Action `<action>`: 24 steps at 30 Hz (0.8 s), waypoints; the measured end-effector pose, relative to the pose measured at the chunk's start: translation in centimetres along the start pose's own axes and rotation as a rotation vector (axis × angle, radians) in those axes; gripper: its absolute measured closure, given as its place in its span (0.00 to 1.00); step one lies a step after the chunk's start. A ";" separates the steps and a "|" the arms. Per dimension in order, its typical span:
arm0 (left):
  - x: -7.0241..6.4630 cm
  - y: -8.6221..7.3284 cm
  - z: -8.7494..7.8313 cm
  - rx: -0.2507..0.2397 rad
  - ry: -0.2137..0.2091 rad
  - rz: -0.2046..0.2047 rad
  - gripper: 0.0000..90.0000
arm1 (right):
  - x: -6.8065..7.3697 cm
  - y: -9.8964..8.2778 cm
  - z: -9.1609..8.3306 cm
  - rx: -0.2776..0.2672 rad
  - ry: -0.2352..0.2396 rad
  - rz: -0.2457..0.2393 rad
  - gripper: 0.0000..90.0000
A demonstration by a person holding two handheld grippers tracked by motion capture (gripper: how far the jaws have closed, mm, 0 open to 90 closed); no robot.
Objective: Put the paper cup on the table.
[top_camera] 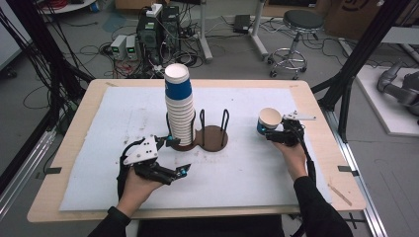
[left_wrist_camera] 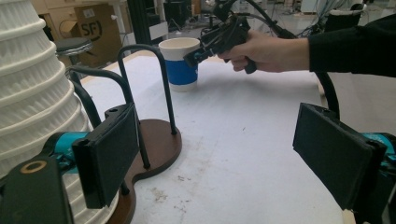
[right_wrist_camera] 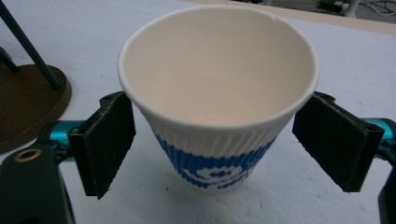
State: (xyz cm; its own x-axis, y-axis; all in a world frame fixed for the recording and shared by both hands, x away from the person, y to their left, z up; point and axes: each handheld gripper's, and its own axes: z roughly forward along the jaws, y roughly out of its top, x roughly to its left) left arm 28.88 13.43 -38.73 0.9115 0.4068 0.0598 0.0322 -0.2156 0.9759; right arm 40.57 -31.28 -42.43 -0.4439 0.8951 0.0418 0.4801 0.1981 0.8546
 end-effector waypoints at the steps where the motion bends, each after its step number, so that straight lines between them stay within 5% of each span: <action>1: 0.0 0.0 0.0 0.000 0.000 -0.001 0.16 | 0.0 0.0 -0.2 0.002 0.005 -0.002 0.15; 15: 0.0 0.0 0.1 -0.001 0.005 -0.005 0.16 | -0.1 -1.0 -3.5 0.035 0.048 0.028 0.15; 24: 0.1 0.0 0.2 -0.001 0.008 -0.011 0.16 | 0.4 -1.0 -6.8 -0.076 0.156 0.044 0.15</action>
State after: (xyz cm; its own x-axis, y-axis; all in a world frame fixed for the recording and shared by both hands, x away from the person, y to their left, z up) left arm 29.04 13.29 -38.75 0.9078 0.4163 0.0512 0.0415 -0.2107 0.9767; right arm 34.76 -33.89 -39.70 -0.5390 0.8280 0.1547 0.4453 0.1242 0.8867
